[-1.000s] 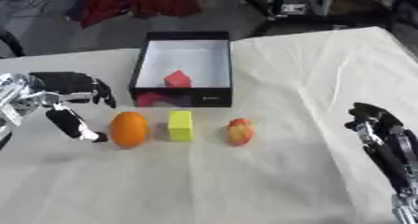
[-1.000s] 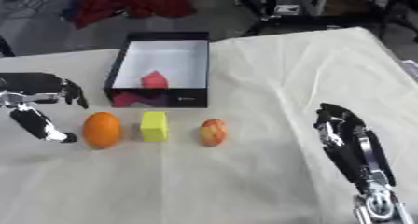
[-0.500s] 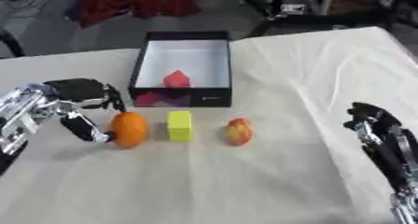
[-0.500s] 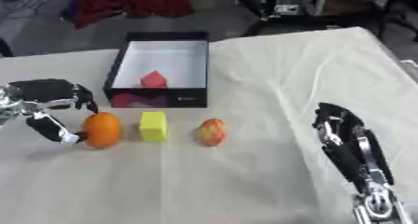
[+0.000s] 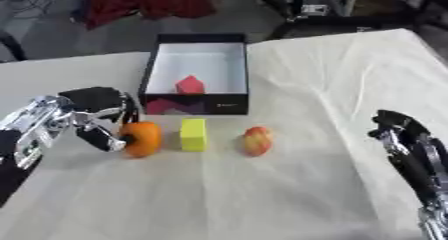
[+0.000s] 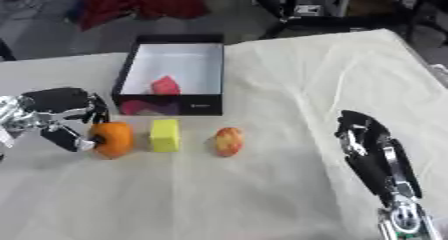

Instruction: Pick up objects on the table and place them in the box.

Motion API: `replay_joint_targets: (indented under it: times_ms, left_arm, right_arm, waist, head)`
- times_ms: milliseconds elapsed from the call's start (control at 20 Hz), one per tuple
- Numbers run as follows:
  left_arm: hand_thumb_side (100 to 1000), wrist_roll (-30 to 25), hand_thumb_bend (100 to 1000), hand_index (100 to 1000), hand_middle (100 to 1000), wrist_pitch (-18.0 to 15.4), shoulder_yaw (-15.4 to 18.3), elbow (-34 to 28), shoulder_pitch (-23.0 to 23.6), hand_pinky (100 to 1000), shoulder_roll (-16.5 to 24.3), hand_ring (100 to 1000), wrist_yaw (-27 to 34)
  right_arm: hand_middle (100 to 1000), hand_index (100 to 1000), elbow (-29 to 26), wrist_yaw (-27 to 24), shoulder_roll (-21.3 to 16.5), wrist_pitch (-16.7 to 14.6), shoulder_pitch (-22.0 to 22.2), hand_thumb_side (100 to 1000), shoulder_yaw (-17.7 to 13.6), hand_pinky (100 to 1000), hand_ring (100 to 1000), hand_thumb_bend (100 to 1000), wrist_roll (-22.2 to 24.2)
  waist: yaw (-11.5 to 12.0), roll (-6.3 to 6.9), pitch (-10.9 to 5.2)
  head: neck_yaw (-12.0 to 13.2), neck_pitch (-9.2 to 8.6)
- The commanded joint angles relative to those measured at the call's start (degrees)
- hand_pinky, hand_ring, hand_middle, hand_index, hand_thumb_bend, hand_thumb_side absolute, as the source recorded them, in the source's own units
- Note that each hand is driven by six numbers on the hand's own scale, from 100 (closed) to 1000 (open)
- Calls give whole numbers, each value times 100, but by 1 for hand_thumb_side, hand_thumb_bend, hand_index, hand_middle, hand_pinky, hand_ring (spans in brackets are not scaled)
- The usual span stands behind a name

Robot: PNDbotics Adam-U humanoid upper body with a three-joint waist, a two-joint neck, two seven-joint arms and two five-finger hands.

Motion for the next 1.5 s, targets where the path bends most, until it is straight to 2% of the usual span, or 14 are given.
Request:
replay_joint_targets:
  times_ms: [50, 300, 450, 600, 800, 1000, 1150, 1300, 1450, 1500]
  left_arm:
    - [232, -23, 129, 512, 394, 109, 159, -381, -167, 546, 299, 380, 324]
    - [229, -426, 144, 521, 403, 356, 350, -1088, -662, 560, 746, 389, 916]
    - [229, -402, 144, 541, 421, 584, 541, -986, -1030, 574, 680, 412, 843]
    - [230, -327, 143, 543, 421, 658, 707, -357, -1434, 574, 253, 416, 482]
    - [242, -23, 131, 547, 420, 628, 1063, 827, -1869, 573, -550, 417, -248]
    - [283, 567, 137, 558, 427, 836, 1618, 1946, -2118, 578, -1257, 424, -1114]
    - [314, 1109, 158, 576, 441, 1087, 1980, 2572, -2199, 580, -1621, 431, -1641]
    - [375, 1722, 206, 619, 475, 1434, 2178, 2891, -2199, 609, -1799, 466, -1955]
    - [444, 2092, 244, 663, 515, 1585, 2200, 3047, -2160, 630, -1885, 503, -2055]
    - [560, 2146, 327, 724, 569, 1597, 2200, 3085, -2145, 649, -1901, 550, -2055]
  right_arm:
    - [701, 801, -73, 5, -83, -3, -34, 681, -21, 747, 651, 100, 1]
    - [701, 801, -63, 9, -96, 0, -13, 682, -18, 747, 651, 100, -1]
    - [701, 801, -54, 11, -95, 0, 1, 684, -14, 747, 651, 100, 7]
    - [701, 801, -50, 9, -86, 1, 12, 685, -11, 747, 651, 100, 8]
    - [701, 802, -42, -10, -56, -1, 7, 689, 21, 747, 651, 100, 33]
    - [700, 802, -40, -52, -16, -11, -39, 691, 78, 747, 651, 100, 86]
    - [700, 802, -32, -83, 3, -15, -66, 693, 121, 747, 651, 100, 126]
    - [700, 802, -23, -104, 20, -22, -96, 693, 151, 747, 651, 100, 164]
    - [700, 802, -21, -115, 25, -23, -110, 692, 145, 747, 651, 100, 164]
    - [700, 802, -21, -117, 26, -23, -112, 692, 144, 747, 651, 100, 162]
  waist:
    - [7, -12, -137]
    - [28, 6, -157]
    - [37, 3, -168]
    - [25, -12, -174]
    - [-31, -51, -159]
    - [-154, -103, -136]
    - [-223, -121, -130]
    - [-264, -131, -126]
    - [-281, -135, -124]
    - [-283, -136, -123]
  head:
    - [-5, -9]
    - [0, -9]
    - [1, -9]
    - [20, -9]
    - [29, -9]
    - [112, -9]
    - [153, -9]
    - [164, -9]
    - [145, -9]
    - [142, -9]
